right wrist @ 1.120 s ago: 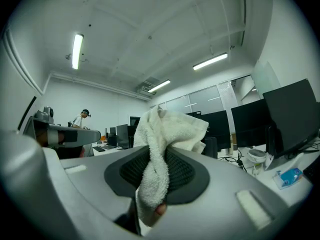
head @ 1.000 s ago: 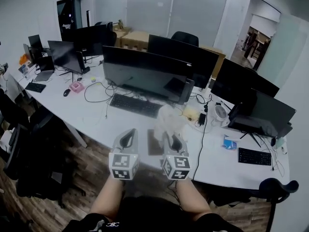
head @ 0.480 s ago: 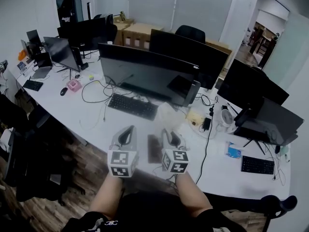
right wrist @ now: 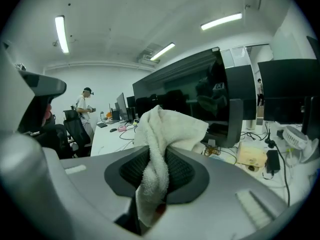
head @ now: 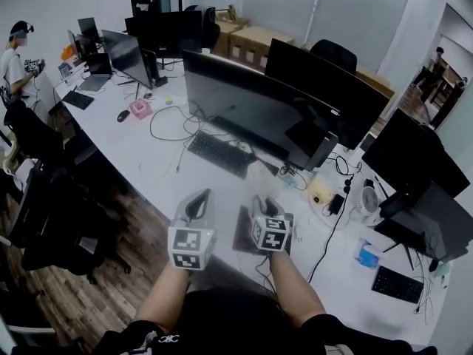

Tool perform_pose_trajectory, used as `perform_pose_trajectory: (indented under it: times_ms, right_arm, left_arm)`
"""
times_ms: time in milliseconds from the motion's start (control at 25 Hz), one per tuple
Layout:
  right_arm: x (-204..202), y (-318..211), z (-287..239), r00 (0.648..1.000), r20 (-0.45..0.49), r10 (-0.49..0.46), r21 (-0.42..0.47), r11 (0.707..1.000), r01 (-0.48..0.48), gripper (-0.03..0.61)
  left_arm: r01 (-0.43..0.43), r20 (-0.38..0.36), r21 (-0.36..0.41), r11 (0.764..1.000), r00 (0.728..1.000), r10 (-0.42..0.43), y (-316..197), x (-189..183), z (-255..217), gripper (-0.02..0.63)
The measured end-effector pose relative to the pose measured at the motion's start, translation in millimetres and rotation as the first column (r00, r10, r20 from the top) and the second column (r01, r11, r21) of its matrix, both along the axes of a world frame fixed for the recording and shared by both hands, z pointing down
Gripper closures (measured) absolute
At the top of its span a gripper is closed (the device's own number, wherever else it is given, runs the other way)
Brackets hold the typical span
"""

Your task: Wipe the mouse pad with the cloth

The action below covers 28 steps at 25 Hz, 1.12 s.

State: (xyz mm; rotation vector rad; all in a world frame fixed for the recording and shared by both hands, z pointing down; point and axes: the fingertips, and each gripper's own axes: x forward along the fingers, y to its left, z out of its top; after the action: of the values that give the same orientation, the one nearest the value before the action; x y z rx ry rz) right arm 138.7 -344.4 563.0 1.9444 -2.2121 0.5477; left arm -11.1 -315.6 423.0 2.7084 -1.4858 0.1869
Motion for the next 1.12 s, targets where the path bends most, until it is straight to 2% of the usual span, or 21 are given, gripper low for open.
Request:
perform_pose_trajectory:
  times_ms: [240, 480, 680, 840, 1000, 1120]
  right_arm:
    - [-10, -9, 49, 0.999, -0.002, -0.048, -0.114, 0.992, 0.048, 0.494]
    - [-18, -7, 93, 0.998, -0.002, -0.067, -0.222, 0.973, 0.065, 0.494]
    - [-23, -3, 129, 0.997, 0.006, -0.075, -0.314, 0.946, 0.073, 0.494]
    - [-21, 5, 156, 0.997, -0.026, -0.074, -0.402, 0.914, 0.057, 0.494]
    - [-18, 12, 173, 0.997, -0.034, -0.062, -0.456, 0.889, 0.040, 0.494]
    - [-14, 13, 174, 0.997, -0.052, -0.058, -0.468, 0.883, 0.027, 0.494]
  left_arm:
    - [0.065, 0.009, -0.011, 0.998, 0.998, -0.065, 1, -16, 2, 0.615]
    - [0.096, 0.024, -0.019, 0.995, 0.995, -0.095, 6, -27, 7, 0.615]
    - [0.107, 0.034, -0.028, 0.994, 0.994, -0.106, 12, -35, 12, 0.615]
    - [0.111, 0.041, -0.035, 0.993, 0.993, -0.110, 17, -40, 14, 0.615]
    - [0.114, 0.046, -0.043, 0.993, 0.993, -0.112, 24, -45, 18, 0.615]
    - [0.116, 0.048, -0.048, 0.992, 0.992, -0.114, 29, -48, 19, 0.615]
